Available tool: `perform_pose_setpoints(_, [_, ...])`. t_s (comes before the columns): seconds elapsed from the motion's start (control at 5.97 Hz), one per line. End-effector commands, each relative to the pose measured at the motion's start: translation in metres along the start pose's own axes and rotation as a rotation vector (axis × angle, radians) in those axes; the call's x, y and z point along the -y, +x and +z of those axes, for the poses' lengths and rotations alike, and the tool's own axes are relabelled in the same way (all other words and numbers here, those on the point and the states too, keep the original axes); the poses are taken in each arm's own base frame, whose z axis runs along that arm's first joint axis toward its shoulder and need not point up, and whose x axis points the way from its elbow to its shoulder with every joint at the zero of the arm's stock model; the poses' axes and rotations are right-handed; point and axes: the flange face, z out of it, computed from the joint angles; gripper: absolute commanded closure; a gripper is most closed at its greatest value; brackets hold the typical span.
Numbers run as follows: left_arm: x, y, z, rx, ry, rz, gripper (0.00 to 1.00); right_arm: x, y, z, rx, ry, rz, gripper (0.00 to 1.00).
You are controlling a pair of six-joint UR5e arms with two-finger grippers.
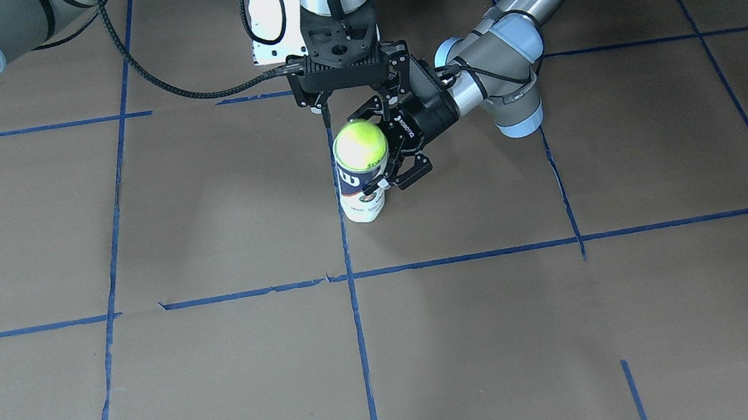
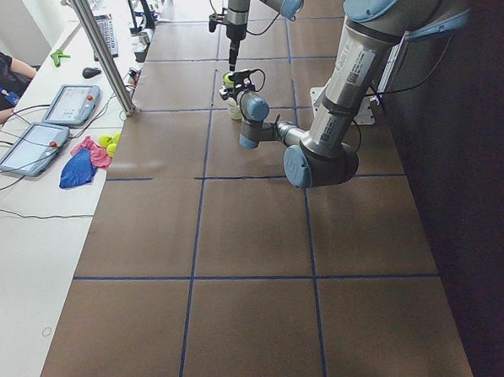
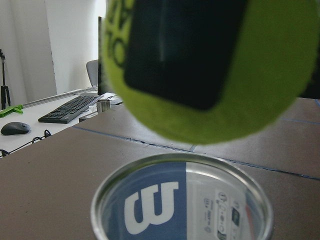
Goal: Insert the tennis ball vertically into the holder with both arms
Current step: 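Drop the second ball into the tube by opening the right gripper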
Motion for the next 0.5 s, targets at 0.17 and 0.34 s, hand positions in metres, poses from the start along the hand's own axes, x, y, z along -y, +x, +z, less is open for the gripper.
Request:
perform_pose_setpoints(0.17, [0.000,-0.001,0.000,0.002,0.000,0.001,0.19,-0.002,0.004,0.001,0.005,-0.011,-0.018,0.00])
perform_pose_setpoints(0.34, [0.003,-0.006,-0.002,0.008,0.004,0.002,0.16,0.004,0.015,-0.001,0.005,-0.003,-0.066,0.00])
